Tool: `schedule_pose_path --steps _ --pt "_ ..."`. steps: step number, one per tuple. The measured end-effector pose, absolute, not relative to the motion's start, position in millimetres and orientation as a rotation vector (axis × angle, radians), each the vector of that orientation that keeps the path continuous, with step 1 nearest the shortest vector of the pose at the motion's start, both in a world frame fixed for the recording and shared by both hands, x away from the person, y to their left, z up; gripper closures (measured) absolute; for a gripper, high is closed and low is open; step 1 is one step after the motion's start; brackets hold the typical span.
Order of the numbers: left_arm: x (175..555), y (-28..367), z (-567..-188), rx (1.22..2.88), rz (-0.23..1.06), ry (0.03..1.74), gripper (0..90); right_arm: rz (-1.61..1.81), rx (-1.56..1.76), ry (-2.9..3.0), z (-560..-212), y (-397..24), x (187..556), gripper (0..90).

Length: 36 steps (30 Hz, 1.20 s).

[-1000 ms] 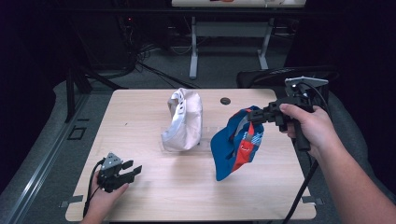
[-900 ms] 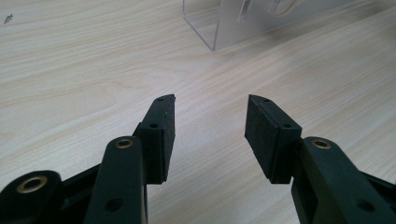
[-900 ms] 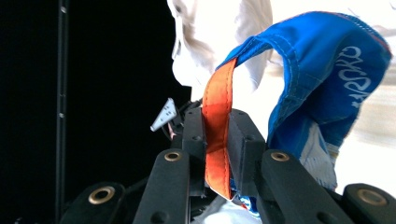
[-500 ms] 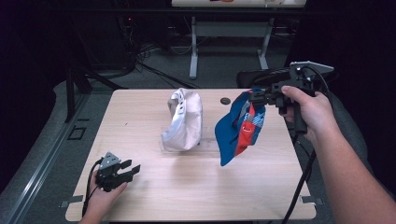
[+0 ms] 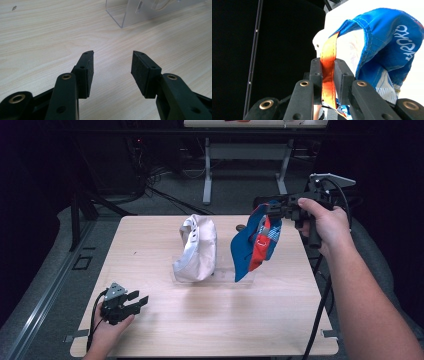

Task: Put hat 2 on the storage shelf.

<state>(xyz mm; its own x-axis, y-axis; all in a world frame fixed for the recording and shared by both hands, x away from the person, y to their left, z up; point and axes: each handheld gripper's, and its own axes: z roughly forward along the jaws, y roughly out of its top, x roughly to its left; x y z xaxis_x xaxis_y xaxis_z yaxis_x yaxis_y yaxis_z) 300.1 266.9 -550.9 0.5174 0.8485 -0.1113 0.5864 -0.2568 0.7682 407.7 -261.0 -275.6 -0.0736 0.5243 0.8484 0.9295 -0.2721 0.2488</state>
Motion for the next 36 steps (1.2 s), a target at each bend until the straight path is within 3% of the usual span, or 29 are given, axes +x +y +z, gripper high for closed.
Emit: schedule_pose_path --steps 21,36 --pt "301.1 266.8 -552.2 1.96 0.422 1.168 53.1 -1.318 -1.866 -1.53 -285.5 -258.9 441.0 78.4" --pt "301.4 268.7 -551.5 1.966 0.419 1.17 53.1 -1.27 -1.877 -1.565 -290.6 -255.8 443.0 78.3"
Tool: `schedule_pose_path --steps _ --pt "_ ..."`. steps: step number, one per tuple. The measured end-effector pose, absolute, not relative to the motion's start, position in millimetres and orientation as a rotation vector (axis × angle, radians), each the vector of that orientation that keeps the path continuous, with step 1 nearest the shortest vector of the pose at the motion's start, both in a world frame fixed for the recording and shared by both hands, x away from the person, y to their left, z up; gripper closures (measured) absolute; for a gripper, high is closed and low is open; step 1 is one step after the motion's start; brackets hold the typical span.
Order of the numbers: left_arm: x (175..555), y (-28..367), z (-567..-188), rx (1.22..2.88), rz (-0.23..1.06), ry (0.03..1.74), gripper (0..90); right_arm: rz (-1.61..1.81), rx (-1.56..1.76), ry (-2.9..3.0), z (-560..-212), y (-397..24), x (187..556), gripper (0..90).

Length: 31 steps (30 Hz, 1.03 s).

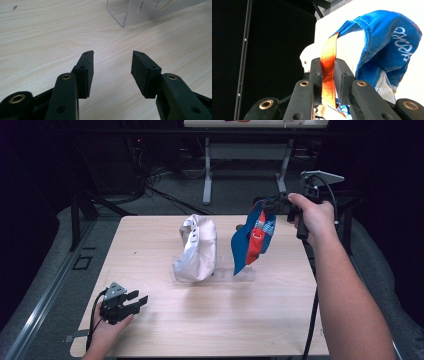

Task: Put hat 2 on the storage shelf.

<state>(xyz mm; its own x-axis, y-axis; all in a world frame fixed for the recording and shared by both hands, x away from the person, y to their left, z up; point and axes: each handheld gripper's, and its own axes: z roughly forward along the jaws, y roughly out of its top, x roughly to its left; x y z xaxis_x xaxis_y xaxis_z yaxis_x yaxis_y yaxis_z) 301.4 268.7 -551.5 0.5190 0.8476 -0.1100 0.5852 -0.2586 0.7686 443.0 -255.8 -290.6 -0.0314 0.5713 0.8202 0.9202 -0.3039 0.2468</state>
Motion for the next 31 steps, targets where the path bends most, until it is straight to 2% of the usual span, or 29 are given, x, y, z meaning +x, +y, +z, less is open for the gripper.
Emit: schedule_pose_path --steps 12,26,27,31 --pt "301.5 268.7 -551.7 1.958 0.425 1.171 53.0 -1.215 -1.886 -1.593 -297.2 -248.4 446.1 78.3" --pt "301.2 270.4 -551.3 1.953 0.422 1.179 53.1 -1.113 -1.885 -1.635 -336.3 -225.2 453.4 77.8" --pt "301.1 270.3 -551.5 1.948 0.424 1.181 53.1 -1.111 -1.886 -1.639 -338.1 -225.2 453.0 76.8" --pt "301.6 270.8 -551.9 1.944 0.433 1.179 53.1 -1.135 -1.908 -1.717 -338.5 -226.2 448.3 61.5"
